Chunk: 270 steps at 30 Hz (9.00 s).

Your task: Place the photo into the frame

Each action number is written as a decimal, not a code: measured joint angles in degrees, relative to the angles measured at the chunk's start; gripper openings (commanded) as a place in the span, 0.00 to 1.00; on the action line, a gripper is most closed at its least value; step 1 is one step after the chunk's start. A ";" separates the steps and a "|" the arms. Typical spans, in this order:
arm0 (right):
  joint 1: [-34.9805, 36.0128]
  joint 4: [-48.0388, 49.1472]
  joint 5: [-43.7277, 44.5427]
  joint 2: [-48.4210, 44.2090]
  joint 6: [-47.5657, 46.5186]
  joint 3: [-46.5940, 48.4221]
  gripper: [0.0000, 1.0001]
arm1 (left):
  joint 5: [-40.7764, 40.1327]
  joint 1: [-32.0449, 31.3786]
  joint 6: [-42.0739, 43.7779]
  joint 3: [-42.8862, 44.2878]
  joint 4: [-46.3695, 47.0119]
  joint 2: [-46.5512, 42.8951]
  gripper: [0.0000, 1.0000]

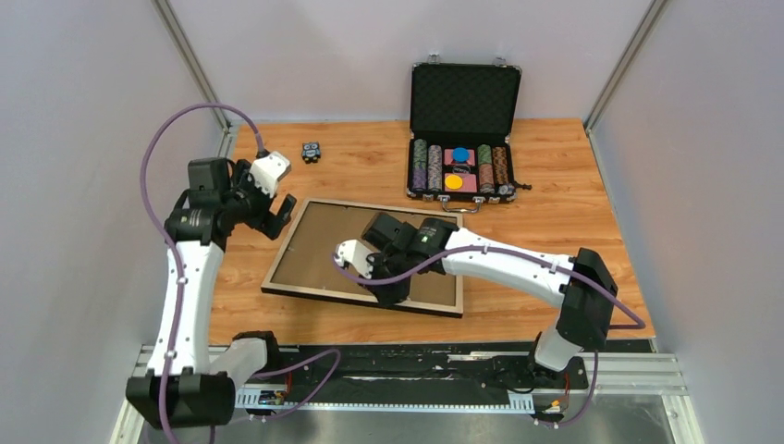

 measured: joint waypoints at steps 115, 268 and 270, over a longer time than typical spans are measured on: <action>-34.60 -28.48 -39.56 14.27 -0.81 39.52 0.07 | -14.36 -48.81 27.89 13.27 -0.59 16.68 0.09; -58.49 12.96 -22.05 -11.15 9.40 -7.89 1.00 | 18.75 4.87 -59.52 -10.88 20.83 11.28 0.00; -58.49 13.66 -21.73 -11.15 9.40 -8.66 1.00 | 19.06 5.35 -59.69 -12.70 22.64 11.28 0.00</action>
